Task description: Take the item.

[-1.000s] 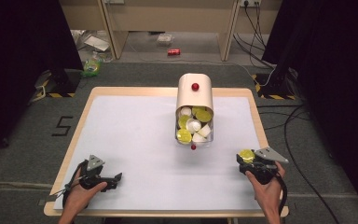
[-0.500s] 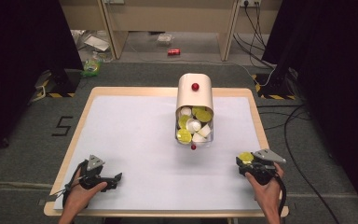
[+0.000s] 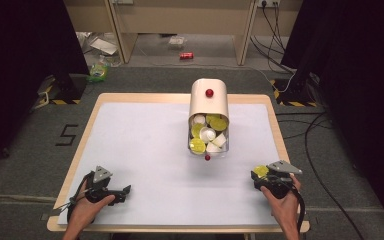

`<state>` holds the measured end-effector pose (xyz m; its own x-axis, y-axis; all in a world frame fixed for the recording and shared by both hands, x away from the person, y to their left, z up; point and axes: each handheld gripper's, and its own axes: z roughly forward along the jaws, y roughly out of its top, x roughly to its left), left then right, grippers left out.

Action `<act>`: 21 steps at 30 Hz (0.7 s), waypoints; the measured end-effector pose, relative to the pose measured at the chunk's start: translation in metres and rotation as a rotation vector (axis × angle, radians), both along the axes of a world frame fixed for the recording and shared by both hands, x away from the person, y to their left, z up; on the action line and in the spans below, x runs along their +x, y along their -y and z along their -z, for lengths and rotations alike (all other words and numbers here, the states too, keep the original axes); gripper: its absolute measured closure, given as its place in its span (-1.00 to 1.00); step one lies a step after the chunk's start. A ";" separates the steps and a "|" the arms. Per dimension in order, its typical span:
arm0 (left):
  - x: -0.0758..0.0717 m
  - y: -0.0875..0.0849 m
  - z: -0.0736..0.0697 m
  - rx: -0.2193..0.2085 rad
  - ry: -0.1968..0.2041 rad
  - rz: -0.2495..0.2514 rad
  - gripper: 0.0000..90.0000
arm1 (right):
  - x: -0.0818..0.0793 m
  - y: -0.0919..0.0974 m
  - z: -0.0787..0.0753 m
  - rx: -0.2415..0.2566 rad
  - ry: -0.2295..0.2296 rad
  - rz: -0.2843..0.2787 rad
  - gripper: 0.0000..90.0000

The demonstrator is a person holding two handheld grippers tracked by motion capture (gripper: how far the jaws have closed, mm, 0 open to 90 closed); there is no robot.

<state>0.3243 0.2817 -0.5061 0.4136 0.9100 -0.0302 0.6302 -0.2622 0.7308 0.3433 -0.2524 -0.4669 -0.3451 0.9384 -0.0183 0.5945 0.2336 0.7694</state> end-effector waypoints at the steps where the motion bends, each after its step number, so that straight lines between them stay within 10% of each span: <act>1: 0.000 0.000 0.000 0.000 0.000 0.000 -0.96 | 0.000 0.000 0.000 0.000 -0.003 -0.002 -0.15; 21: 0.000 0.000 0.000 0.000 0.000 0.000 -0.96 | 0.002 -0.001 0.007 0.007 -0.057 -0.022 -0.16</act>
